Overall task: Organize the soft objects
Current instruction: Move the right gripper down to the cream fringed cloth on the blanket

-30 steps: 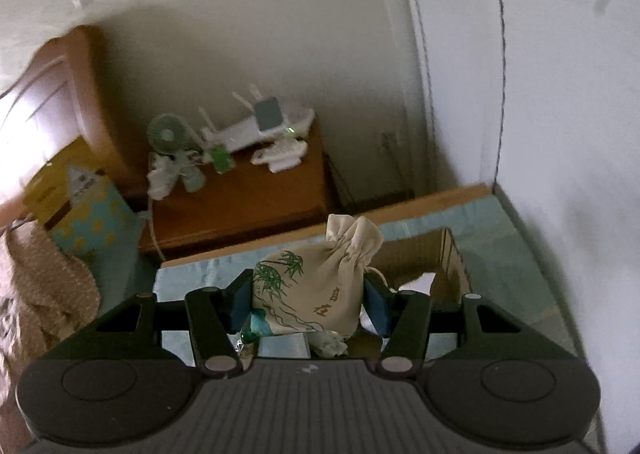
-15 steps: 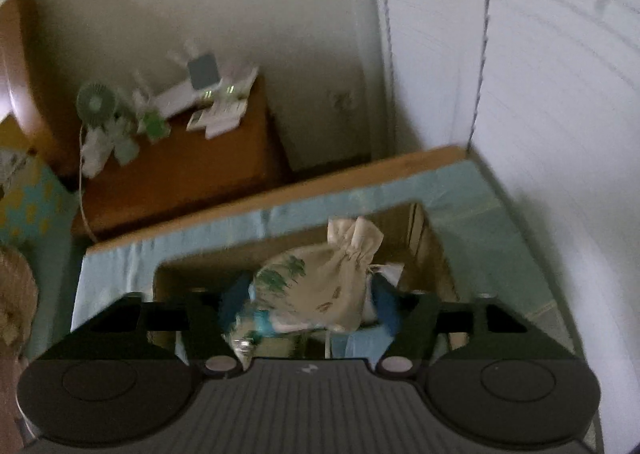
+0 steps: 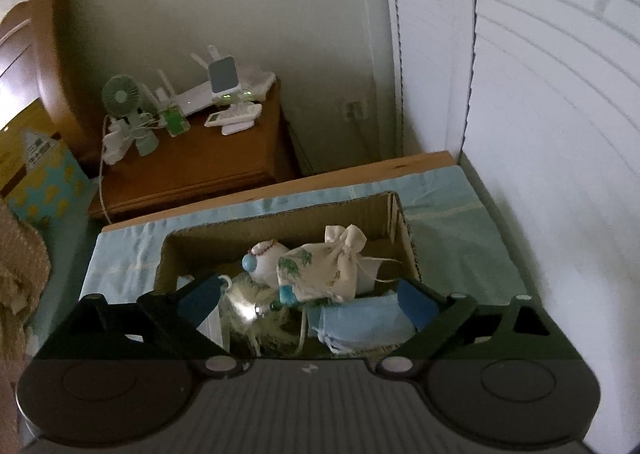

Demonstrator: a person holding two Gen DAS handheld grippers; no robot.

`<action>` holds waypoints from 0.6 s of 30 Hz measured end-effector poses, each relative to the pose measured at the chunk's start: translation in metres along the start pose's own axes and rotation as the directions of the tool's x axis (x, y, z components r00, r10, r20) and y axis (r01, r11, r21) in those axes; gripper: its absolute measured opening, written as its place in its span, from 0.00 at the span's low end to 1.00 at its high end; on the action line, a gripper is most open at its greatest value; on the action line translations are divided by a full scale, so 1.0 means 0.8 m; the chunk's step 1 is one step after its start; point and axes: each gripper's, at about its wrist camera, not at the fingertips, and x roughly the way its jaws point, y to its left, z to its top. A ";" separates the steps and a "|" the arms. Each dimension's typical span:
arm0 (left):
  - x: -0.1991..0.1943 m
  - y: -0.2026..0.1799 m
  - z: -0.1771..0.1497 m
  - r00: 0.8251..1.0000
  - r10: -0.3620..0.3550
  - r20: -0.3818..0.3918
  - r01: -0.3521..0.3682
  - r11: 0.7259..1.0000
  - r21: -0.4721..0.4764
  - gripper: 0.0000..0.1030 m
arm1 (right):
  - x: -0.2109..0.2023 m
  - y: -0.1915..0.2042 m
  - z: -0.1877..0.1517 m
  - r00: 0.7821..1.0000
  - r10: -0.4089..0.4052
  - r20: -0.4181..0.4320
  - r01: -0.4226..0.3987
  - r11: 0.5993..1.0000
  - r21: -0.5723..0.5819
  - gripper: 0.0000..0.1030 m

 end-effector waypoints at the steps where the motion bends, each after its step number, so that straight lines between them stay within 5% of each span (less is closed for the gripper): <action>1: 0.000 0.000 0.000 1.000 -0.013 -0.002 0.013 1.000 0.000 0.97 | -0.006 0.000 -0.005 1.000 0.012 0.013 -0.012 1.000 -0.016 0.97; 18: 0.008 -0.017 -0.002 1.000 0.000 -0.022 0.002 0.996 0.085 0.98 | -0.080 -0.039 -0.089 0.987 0.039 0.153 -0.024 0.995 -0.097 1.00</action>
